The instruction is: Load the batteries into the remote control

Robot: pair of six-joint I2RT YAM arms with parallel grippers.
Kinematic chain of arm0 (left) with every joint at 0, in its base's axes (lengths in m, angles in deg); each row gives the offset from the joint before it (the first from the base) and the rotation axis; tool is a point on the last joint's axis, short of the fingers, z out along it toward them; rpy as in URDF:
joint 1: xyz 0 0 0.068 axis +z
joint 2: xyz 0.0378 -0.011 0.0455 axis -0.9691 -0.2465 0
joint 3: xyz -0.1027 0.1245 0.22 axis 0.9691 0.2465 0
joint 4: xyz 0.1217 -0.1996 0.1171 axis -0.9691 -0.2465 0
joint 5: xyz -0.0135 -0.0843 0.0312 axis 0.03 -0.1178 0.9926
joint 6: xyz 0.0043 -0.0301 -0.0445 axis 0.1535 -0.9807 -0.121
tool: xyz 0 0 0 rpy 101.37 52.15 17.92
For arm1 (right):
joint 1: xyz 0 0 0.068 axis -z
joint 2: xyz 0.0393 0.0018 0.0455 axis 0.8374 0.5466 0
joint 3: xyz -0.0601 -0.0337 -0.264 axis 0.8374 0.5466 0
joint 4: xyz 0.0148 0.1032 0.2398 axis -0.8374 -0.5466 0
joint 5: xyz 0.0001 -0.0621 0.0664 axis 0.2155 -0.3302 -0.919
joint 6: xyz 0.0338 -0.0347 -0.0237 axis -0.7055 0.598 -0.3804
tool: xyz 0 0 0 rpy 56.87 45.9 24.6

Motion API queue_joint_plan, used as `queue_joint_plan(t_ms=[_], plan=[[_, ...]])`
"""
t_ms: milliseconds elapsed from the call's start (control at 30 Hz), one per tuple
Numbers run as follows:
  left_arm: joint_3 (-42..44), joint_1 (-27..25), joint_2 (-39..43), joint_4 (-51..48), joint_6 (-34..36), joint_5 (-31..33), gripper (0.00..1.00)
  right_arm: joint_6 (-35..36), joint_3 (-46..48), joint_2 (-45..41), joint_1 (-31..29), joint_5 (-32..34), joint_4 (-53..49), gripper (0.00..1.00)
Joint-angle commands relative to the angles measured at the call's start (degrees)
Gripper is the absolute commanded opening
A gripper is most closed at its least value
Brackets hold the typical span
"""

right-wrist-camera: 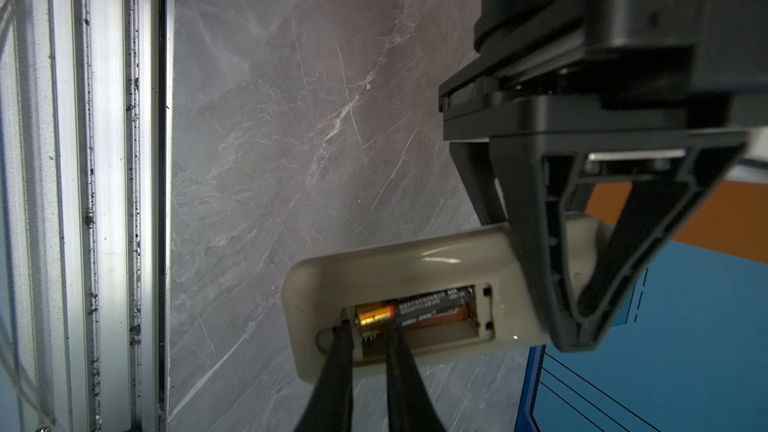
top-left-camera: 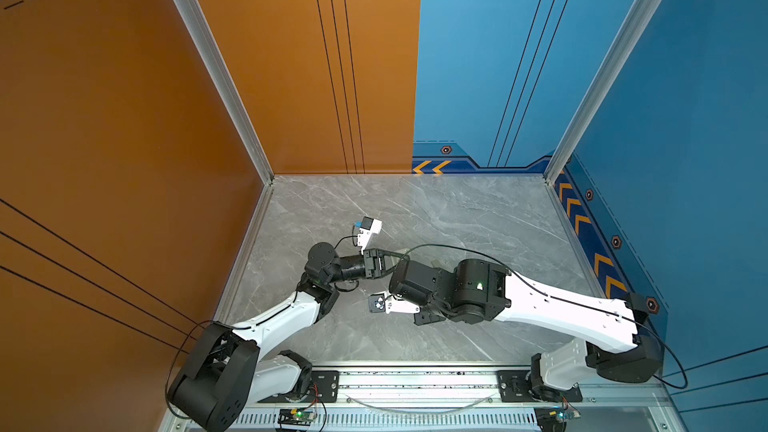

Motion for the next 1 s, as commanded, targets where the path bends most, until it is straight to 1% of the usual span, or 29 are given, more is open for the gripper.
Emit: queue_joint_plan(t_ms=[0, 800, 900, 967], plan=[[0.14, 0.29, 1.29, 1.37, 0.96, -1.65, 0.00, -0.07, 0.15, 1.04, 0.07, -0.45, -0.92, 0.13], [0.39, 0.06, 1.78, 1.37, 1.04, -1.57, 0.00, -0.56, -1.63, 4.63, 2.01, 0.79, -0.12, 0.04], [0.39, 0.08, 1.75, 1.23, 1.14, -1.59, 0.00, -0.82, -1.78, 4.65, 2.05, 0.77, -0.20, 0.04], [0.38, 0.09, 1.62, 0.79, 1.52, -1.46, 0.00, -1.00, -2.14, 4.35, 1.74, 0.47, -0.20, 0.07]])
